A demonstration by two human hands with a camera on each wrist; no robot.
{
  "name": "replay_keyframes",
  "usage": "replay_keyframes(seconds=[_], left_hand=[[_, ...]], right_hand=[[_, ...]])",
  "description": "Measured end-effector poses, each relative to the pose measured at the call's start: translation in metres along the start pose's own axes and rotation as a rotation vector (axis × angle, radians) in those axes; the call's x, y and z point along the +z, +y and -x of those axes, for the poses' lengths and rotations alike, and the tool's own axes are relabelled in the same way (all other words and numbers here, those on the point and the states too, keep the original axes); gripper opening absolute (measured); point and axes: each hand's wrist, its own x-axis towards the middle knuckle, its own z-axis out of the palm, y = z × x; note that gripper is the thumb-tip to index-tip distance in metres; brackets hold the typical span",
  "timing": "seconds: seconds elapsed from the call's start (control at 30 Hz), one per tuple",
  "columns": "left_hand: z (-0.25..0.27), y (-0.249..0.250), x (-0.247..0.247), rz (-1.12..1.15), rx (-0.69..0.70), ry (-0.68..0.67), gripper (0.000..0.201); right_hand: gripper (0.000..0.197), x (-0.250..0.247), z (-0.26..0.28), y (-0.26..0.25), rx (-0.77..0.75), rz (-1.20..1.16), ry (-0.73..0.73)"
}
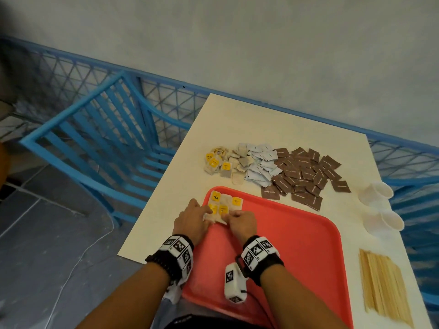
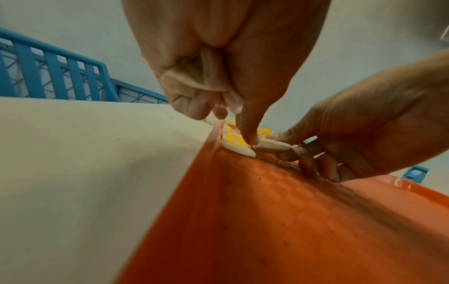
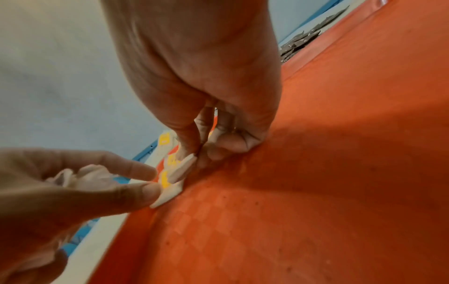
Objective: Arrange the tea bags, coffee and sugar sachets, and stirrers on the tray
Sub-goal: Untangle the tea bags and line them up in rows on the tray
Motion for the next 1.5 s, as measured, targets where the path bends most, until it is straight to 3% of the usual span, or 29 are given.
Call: replay_keyframes(seconds=[0.33,0.53,0.6,0.67,0.77,0.83,0.93,1.07,1.17,1.27,1.4,1.5], left_hand=[[-0.012,0.005,0.003,-0.012,-0.035,-0.052,0.024],[-0.009,0.006,-0.006,0.004,-0.043,-0.045,0.023],[-0.007,0.005,-0.012,0.176,-0.049,0.034,0.017],[-0.001,0.009,-0.025,0.527,-0.081,0.047,0.014],[0.017,0.033,-0.049,1.380,-0.267,-0.276,0.021],[0.027,0.053,-0.061,1.663,-0.314,-0.446,0.021],[0.040,0.085,-0.065,1.801,-0.285,-0.547,0.022],[0.054,0.112,-0.051,1.829,-0.324,-0.557,0.026],[0.060,0.117,-0.039,1.882,-0.433,-0.550,0.028],[0.063,0.113,-0.030,1.967,-0.507,-0.547,0.030],[0.070,0.107,-0.027,1.995,-0.513,-0.567,0.026],[0.071,0.107,-0.025,2.044,-0.511,-0.524,0.024]], right_hand=[[0.046,-0.001,0.001,-0.005,-0.020,0.286,0.036],[0.016,-0.009,0.006,0.001,-0.091,0.282,0.048],[0.016,-0.018,0.011,-0.004,-0.119,0.229,0.062],[0.015,-0.035,0.025,-0.014,-0.171,0.182,-0.018],[0.017,-0.071,0.060,-0.032,-0.320,0.155,-0.186],[0.019,-0.098,0.087,-0.045,-0.429,0.105,-0.192],[0.015,-0.129,0.127,-0.059,-0.573,0.043,-0.112],[0.008,-0.134,0.158,-0.052,-0.726,0.080,-0.096],[0.026,-0.129,0.162,-0.035,-0.920,0.330,-0.052],[0.026,-0.130,0.157,-0.027,-0.974,0.439,-0.025],[0.009,-0.133,0.155,-0.033,-1.075,0.315,-0.018],[0.005,-0.137,0.159,-0.046,-0.918,0.005,-0.151]])
